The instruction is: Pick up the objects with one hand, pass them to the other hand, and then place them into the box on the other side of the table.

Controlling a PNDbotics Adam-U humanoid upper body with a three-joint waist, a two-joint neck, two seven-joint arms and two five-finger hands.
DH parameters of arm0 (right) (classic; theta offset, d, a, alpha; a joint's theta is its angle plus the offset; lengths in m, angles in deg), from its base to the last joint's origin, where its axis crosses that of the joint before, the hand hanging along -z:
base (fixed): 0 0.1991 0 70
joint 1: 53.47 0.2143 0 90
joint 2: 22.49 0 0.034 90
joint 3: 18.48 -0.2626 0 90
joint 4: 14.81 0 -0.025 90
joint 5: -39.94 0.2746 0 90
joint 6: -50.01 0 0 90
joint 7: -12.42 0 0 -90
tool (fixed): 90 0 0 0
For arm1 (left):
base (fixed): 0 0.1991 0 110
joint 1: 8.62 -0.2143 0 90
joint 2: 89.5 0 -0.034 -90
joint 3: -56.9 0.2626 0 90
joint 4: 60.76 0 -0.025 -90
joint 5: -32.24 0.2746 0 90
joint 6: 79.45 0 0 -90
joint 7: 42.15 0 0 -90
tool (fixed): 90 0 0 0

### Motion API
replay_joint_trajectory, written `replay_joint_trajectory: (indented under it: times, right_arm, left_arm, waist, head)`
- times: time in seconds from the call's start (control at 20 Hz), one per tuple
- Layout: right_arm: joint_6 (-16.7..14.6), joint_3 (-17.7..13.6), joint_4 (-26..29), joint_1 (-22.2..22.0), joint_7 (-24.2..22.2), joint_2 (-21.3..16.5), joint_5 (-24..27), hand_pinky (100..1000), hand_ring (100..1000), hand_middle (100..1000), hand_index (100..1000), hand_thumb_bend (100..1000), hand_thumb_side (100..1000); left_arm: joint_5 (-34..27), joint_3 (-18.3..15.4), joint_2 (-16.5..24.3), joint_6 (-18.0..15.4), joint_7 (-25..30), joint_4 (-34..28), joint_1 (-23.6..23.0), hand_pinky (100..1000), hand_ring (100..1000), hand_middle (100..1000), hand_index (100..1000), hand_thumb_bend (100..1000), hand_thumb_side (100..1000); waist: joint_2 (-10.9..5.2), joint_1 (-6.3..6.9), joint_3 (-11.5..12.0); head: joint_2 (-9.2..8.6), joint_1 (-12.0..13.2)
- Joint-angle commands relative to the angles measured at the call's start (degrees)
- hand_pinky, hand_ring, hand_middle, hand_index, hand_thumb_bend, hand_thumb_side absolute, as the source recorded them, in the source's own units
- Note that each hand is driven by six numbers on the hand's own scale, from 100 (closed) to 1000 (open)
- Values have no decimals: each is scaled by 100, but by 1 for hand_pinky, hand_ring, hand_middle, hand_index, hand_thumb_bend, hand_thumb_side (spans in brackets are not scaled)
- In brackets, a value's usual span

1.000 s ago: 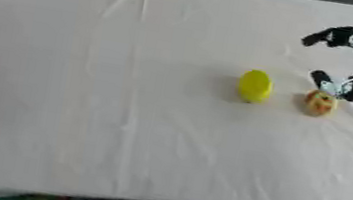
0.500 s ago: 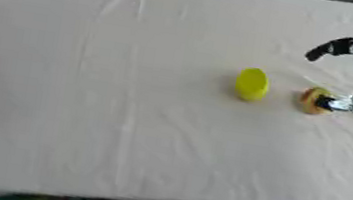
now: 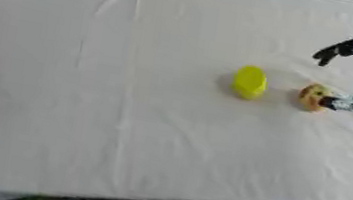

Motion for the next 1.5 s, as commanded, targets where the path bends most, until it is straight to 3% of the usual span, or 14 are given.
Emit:
replay_joint_trajectory:
  times: [0.05, 0.75, 1.15, 1.5]
  right_arm:
    - [73, -29, -129, 39, 223, -152, -192, 938, 952, 726, 879, 436, 268]
    - [-43, 19, -680, 97, 111, -26, -408, 941, 959, 753, 866, 435, 253]
    - [64, -27, -1003, 140, 515, 46, -655, 938, 952, 746, 855, 436, 264]
    - [111, -7, -1105, 158, 533, 85, -762, 937, 950, 741, 838, 437, 267]
  left_arm:
    - [1, -55, 132, 2, -4, -31, 105, 876, 795, 769, 798, 344, 672]
    - [-24, -78, 78, 1, -22, -20, 167, 875, 794, 769, 794, 338, 674]
    - [-208, -146, 51, 29, -96, -146, 118, 880, 792, 768, 787, 327, 681]
    - [-261, -160, 36, 40, -121, -191, 109, 880, 792, 768, 786, 320, 684]
  waist:
    - [-63, 23, 17]
    - [11, 63, 100]
    - [91, 78, 131]
    - [176, 110, 152]
  head:
    - [-40, -31]
    - [-53, -46]
    - [-294, -32]
    - [-491, 3]
